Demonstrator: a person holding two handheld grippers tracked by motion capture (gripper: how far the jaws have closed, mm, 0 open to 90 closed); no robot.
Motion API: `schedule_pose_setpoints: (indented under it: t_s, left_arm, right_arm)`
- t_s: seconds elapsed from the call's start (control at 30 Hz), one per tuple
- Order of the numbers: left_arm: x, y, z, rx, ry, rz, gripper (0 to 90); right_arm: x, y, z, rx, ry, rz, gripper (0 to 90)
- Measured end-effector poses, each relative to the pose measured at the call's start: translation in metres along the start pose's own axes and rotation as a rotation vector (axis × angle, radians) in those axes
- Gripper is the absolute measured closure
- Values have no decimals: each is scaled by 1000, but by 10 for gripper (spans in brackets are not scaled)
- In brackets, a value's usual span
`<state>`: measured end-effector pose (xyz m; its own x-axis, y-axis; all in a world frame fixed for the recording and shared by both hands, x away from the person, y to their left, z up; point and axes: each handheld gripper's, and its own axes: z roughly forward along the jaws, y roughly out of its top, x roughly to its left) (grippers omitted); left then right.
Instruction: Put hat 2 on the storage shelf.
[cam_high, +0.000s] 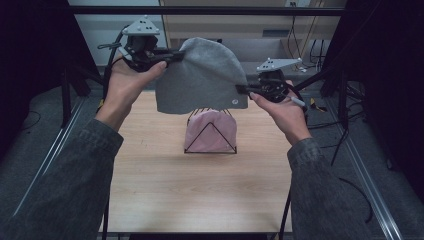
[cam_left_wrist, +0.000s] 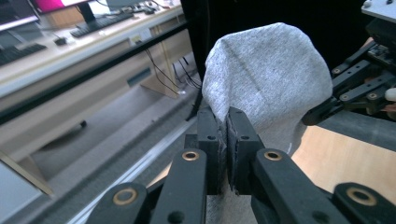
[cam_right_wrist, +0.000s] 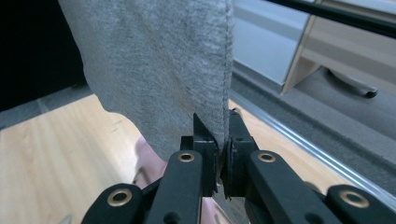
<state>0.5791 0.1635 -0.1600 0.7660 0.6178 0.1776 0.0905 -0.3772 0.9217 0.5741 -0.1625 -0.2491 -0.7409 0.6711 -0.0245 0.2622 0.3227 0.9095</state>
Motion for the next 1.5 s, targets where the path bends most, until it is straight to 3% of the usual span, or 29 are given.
schedule_pose_setpoints:
  t_s: [0.13, 0.37, 0.47, 0.67, 0.8, 1.07, 1.33, 1.5]
  left_arm:
    - [4, -3, 14, -13, -2, -15, 855]
    - [13, -14, 39, 10, -1, -14, 855]
    - [15, -19, 49, 22, 2, 1, 856]
    - [21, -29, 68, 12, 5, -20, 855]
    - [21, -38, 78, 35, 8, -22, 855]
    - [17, -49, 89, 48, 0, -33, 855]
    - [14, -59, 95, 67, 2, -15, 854]
    - [11, -68, 97, 58, -5, -27, 855]
  right_arm:
    - [-11, -1, 5, 1, -32, 17, 865]
    - [-29, -13, 21, 34, -57, 43, 865]
    - [-34, -19, 27, 56, -70, 49, 865]
    - [-42, -29, 39, 68, -85, 74, 864]
    - [-46, -36, 43, 80, -97, 84, 864]
    - [-48, -52, 51, 101, -97, 97, 864]
    - [-47, -64, 53, 114, -98, 105, 863]
    - [-46, -71, 53, 123, -98, 106, 863]
